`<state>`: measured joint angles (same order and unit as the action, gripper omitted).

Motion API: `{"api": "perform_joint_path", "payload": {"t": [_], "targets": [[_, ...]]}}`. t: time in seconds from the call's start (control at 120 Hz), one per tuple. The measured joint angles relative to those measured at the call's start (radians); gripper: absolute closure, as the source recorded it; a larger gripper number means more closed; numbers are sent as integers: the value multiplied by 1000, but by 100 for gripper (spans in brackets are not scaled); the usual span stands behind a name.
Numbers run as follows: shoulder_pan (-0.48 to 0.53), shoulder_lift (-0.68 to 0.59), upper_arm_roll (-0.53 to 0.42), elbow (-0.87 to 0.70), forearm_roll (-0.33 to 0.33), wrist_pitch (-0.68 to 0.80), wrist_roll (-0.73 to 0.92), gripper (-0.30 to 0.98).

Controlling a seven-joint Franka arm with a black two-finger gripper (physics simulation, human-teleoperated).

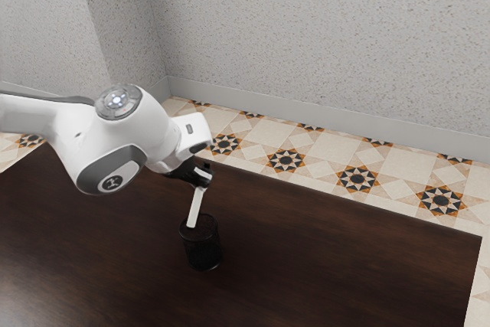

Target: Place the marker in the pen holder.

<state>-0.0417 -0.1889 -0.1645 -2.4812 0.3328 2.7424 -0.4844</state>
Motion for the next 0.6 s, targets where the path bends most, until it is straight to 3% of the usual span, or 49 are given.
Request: {"api": "perform_joint_path", "payload": {"t": [0.225, 0.4, 0.6], "targets": [[-2, -1, 2, 1, -1, 4, -9, 34], [38, -1, 12, 25, -9, -18, -12, 15], [50, 57, 47, 487, -116, -450, 29, 6]]}}
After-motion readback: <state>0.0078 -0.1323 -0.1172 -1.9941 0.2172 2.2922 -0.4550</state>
